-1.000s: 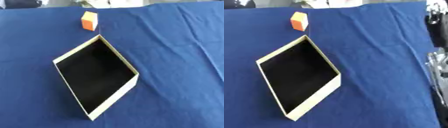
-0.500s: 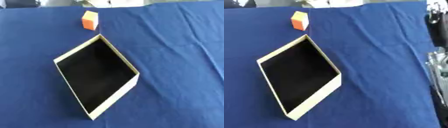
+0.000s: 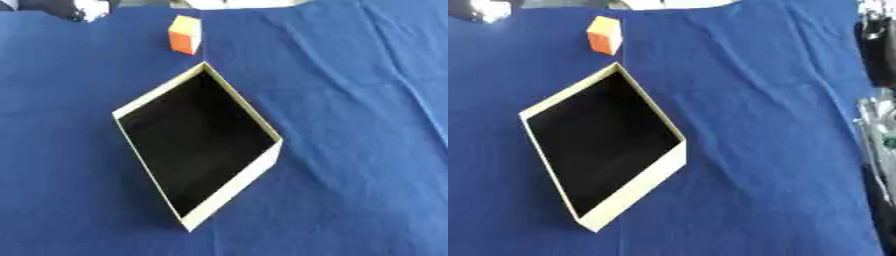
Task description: Pick up objects on the table and place them in the box.
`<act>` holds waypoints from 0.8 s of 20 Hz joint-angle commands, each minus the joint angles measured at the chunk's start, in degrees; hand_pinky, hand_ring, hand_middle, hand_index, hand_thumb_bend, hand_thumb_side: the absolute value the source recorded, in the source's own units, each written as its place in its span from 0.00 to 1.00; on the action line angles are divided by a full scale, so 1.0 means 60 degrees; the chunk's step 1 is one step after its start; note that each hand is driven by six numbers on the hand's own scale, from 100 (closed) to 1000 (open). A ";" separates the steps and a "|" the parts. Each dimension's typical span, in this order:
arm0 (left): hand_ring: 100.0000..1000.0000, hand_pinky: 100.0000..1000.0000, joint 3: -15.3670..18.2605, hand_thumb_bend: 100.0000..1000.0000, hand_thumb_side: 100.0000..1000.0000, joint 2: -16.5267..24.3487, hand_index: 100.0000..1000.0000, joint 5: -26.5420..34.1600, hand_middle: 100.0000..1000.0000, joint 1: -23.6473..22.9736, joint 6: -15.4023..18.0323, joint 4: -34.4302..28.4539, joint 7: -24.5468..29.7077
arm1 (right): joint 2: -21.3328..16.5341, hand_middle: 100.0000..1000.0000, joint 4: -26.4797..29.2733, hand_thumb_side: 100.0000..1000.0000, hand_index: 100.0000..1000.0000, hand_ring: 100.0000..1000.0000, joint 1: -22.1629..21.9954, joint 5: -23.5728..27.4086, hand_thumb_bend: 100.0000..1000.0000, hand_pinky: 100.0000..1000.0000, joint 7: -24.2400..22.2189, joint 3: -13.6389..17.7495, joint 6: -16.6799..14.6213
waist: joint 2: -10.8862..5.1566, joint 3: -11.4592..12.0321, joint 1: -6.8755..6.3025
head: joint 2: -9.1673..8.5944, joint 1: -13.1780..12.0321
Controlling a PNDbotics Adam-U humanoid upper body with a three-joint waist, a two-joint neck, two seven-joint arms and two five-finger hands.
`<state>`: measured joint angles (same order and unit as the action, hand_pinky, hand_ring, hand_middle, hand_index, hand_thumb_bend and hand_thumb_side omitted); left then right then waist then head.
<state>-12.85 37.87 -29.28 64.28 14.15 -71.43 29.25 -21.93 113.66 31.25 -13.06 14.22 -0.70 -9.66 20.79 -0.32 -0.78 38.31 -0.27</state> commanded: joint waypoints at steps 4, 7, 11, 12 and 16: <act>0.80 0.60 -0.0175 0.53 0.36 -0.0256 0.87 -0.0777 0.77 0.0585 0.0471 0.0787 0.0805 | -0.0062 0.53 0.0156 0.76 0.72 0.74 0.0081 0.0010 0.00 0.74 0.0054 0.0093 -0.0028 | -0.0319 0.0103 0.0055 | 0.0044 -0.0032; 0.81 0.62 -0.0066 0.58 0.38 -0.0433 0.88 -0.0969 0.78 0.0731 0.0659 0.1087 0.1281 | -0.0010 0.53 0.0156 0.76 0.72 0.74 0.0098 0.0000 0.00 0.74 0.0057 0.0099 -0.0047 | -0.0393 0.0063 0.0058 | -0.0070 -0.0021; 0.82 0.62 0.0039 0.58 0.38 -0.0594 0.88 -0.0872 0.79 0.0874 0.0839 0.1300 0.1858 | 0.0050 0.53 0.0156 0.76 0.72 0.74 0.0115 -0.0005 0.00 0.74 0.0050 0.0094 -0.0062 | -0.0454 0.0021 0.0073 | -0.0396 0.0046; 0.82 0.62 0.0065 0.58 0.38 -0.0627 0.88 -0.0823 0.79 0.0902 0.0862 0.1318 0.1943 | 0.0064 0.53 0.0156 0.76 0.72 0.74 0.0116 -0.0003 0.00 0.74 0.0049 0.0093 -0.0064 | -0.0461 0.0014 0.0078 | -0.0458 0.0074; 0.82 0.62 0.0068 0.55 0.38 -0.0735 0.89 -0.0701 0.79 0.0959 0.0910 0.1369 0.2091 | 0.0099 0.53 0.0156 0.76 0.72 0.73 0.0117 0.0007 0.00 0.74 0.0048 0.0093 -0.0067 | -0.0460 -0.0014 0.0095 | -0.0585 0.0311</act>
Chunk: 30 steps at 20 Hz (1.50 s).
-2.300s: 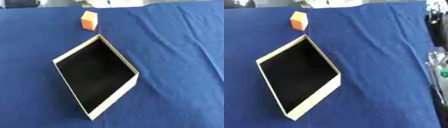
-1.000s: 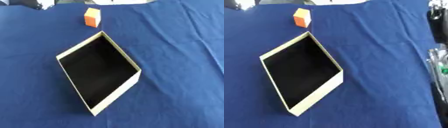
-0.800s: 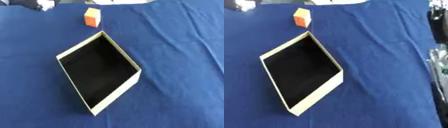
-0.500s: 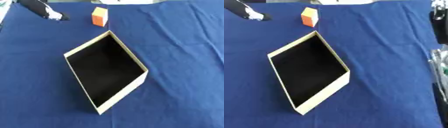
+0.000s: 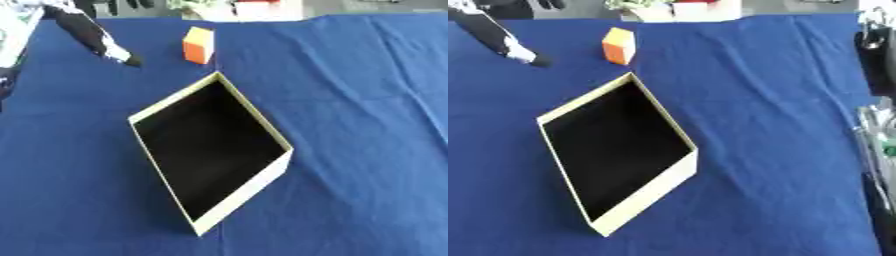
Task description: Pick up objects on the table and place them in the box.
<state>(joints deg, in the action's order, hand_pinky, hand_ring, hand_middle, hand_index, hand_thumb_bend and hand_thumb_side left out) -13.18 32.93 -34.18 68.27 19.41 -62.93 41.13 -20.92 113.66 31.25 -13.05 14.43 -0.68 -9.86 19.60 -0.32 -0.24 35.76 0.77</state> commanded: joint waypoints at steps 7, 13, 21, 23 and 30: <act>0.83 0.63 0.0071 0.49 0.36 -0.0141 0.89 0.0075 0.79 0.0432 0.0035 0.0106 0.0300 | -0.0016 0.52 0.0156 0.76 0.72 0.73 0.0148 0.0032 0.00 0.74 0.0012 0.0079 -0.0044 | -0.0195 -0.0178 -0.0031 | -0.0286 0.0240; 0.85 0.66 0.0210 0.39 0.30 -0.0280 0.89 -0.0358 0.80 0.0539 -0.0045 0.0460 0.0185 | 0.0002 0.52 0.0156 0.77 0.72 0.73 0.0154 0.0076 0.00 0.74 -0.0002 0.0067 -0.0041 | -0.0116 -0.0364 -0.0095 | -0.0253 0.0075; 0.86 0.67 0.0487 0.39 0.29 -0.0546 0.89 -0.1010 0.81 0.0839 -0.0110 0.1053 -0.0451 | 0.0006 0.51 0.0156 0.77 0.71 0.72 0.0230 0.0149 0.00 0.74 -0.0022 0.0043 -0.0042 | 0.0101 -0.0427 -0.0089 | -0.0234 -0.0304; 0.86 0.67 0.0559 0.39 0.28 -0.0595 0.89 -0.1244 0.81 0.0894 -0.0134 0.1197 -0.0673 | 0.0001 0.51 0.0156 0.78 0.71 0.72 0.0260 0.0164 0.00 0.74 -0.0026 0.0040 -0.0041 | 0.0158 -0.0457 -0.0072 | -0.0248 -0.0383; 0.87 0.68 0.0681 0.37 0.27 -0.0632 0.88 -0.2030 0.82 0.1183 0.0066 0.1526 -0.1476 | 0.0008 0.51 0.0156 0.78 0.71 0.72 0.0334 0.0222 0.00 0.74 -0.0048 0.0019 -0.0051 | 0.0313 -0.0525 -0.0096 | -0.0337 -0.0590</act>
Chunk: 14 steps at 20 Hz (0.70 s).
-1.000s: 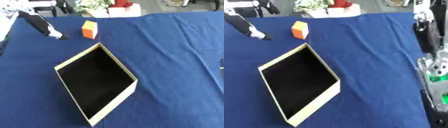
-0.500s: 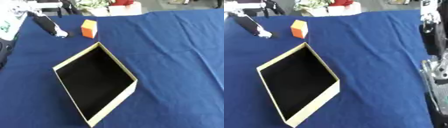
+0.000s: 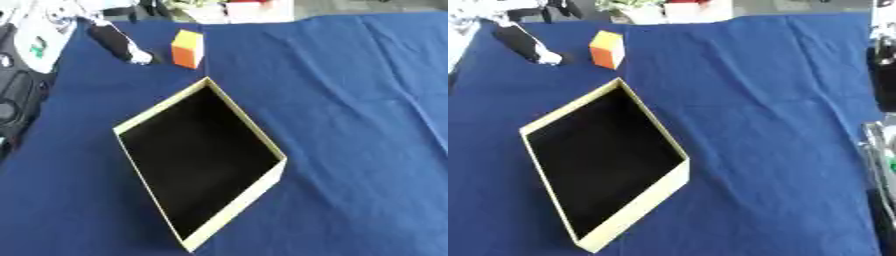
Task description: Pick up objects on the table and place them in the box.
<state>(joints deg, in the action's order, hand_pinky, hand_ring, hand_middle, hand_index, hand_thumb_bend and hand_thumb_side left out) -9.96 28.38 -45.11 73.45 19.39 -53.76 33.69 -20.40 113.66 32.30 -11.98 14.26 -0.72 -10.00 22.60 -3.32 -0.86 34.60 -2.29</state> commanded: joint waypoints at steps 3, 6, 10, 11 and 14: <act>0.86 0.68 0.0200 0.36 0.27 0.0101 0.88 -0.0337 0.82 0.0410 0.0135 0.0104 -0.0443 | -0.0071 0.51 0.0156 0.78 0.71 0.72 0.0195 0.0058 0.00 0.74 -0.0025 0.0021 -0.0038 | -0.0145 -0.0101 -0.0006 | -0.0239 -0.0203; 0.86 0.67 0.0238 0.36 0.27 0.0080 0.88 -0.0406 0.82 0.0462 0.0170 0.0177 -0.0635 | -0.0081 0.51 0.0156 0.78 0.71 0.72 0.0222 0.0052 0.00 0.74 -0.0023 0.0027 -0.0032 | -0.0089 -0.0234 -0.0060 | -0.0366 -0.0388; 0.86 0.67 0.0257 0.34 0.25 0.0128 0.88 -0.0461 0.82 0.0498 0.0228 0.0197 -0.0850 | -0.0082 0.51 0.0156 0.80 0.71 0.72 0.0244 0.0072 0.00 0.74 -0.0015 0.0030 -0.0044 | -0.0036 -0.0430 -0.0152 | -0.0453 -0.0538; 0.86 0.66 0.0272 0.34 0.25 0.0151 0.88 -0.0477 0.82 0.0506 0.0229 0.0203 -0.0886 | -0.0087 0.50 0.0156 0.79 0.71 0.72 0.0246 0.0076 0.00 0.74 -0.0009 0.0035 -0.0044 | -0.0019 -0.0480 -0.0173 | -0.0462 -0.0565; 0.86 0.66 0.0326 0.35 0.26 0.0181 0.88 -0.0503 0.82 0.0527 0.0201 0.0267 -0.0908 | -0.0092 0.50 0.0156 0.79 0.71 0.72 0.0252 0.0090 0.00 0.74 0.0004 0.0043 -0.0043 | 0.0040 -0.0626 -0.0232 | -0.0518 -0.0674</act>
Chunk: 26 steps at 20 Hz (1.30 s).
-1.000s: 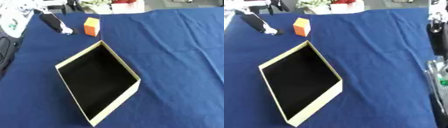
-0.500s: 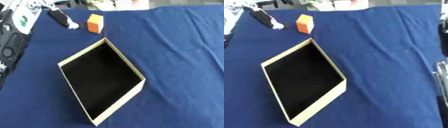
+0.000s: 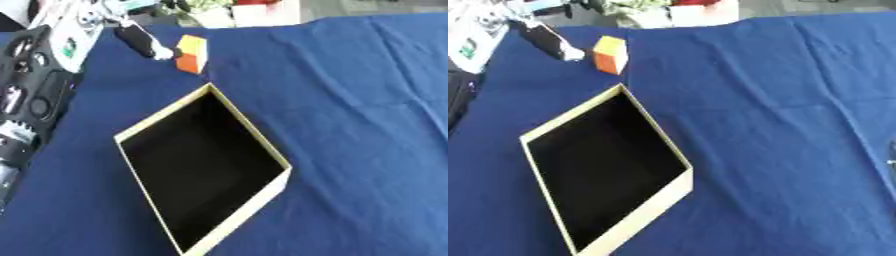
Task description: Pick up objects on the table and place them in the box.
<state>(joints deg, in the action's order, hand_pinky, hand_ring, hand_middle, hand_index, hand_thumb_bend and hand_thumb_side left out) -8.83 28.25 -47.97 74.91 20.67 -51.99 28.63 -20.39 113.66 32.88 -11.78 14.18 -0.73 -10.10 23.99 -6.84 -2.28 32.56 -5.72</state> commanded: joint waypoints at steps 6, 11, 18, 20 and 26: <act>0.87 0.66 0.0195 0.34 0.23 0.0250 0.88 -0.0103 0.83 0.0264 0.0007 0.0042 0.0008 | -0.0108 0.50 0.0156 0.79 0.71 0.72 0.0214 0.0090 0.00 0.74 0.0050 0.0053 -0.0024 | -0.0049 -0.0238 -0.0067 | -0.0459 -0.0186; 0.91 0.70 0.0206 0.26 0.14 0.0353 0.89 -0.0329 0.84 0.0265 0.0049 0.0093 -0.0034 | -0.0149 0.49 0.0156 0.80 0.71 0.72 0.0229 0.0140 0.00 0.74 0.0068 0.0039 -0.0007 | 0.0074 -0.0300 -0.0121 | -0.0540 -0.0219; 0.95 0.76 0.0388 0.30 0.16 0.0497 0.91 -0.0353 0.86 0.0404 0.0117 0.0264 0.0884 | -0.0234 0.48 0.0156 0.80 0.71 0.71 0.0193 0.0190 0.00 0.74 0.0147 0.0044 0.0061 | 0.0175 -0.0247 -0.0205 | -0.0489 -0.0198; 0.96 0.78 0.0430 0.31 0.17 0.0562 0.91 -0.0276 0.86 0.0450 0.0098 0.0235 0.1108 | -0.0239 0.48 0.0156 0.81 0.71 0.71 0.0202 0.0195 0.00 0.74 0.0158 0.0033 0.0078 | 0.0208 -0.0257 -0.0233 | -0.0520 -0.0234; 0.95 0.76 0.0623 0.34 0.20 0.0724 0.91 -0.0283 0.85 0.0484 -0.0116 0.0125 0.1019 | -0.0231 0.47 0.0156 0.80 0.70 0.70 0.0297 0.0202 0.00 0.73 0.0198 0.0027 0.0171 | 0.0352 -0.0377 -0.0262 | -0.0687 -0.0397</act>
<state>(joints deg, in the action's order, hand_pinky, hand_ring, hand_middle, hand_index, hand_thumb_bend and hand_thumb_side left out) -5.92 30.41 -49.81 76.17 20.23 -50.01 35.12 -20.51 113.66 33.82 -10.94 15.25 -0.73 -9.30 27.53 -9.09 -4.03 29.26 -7.77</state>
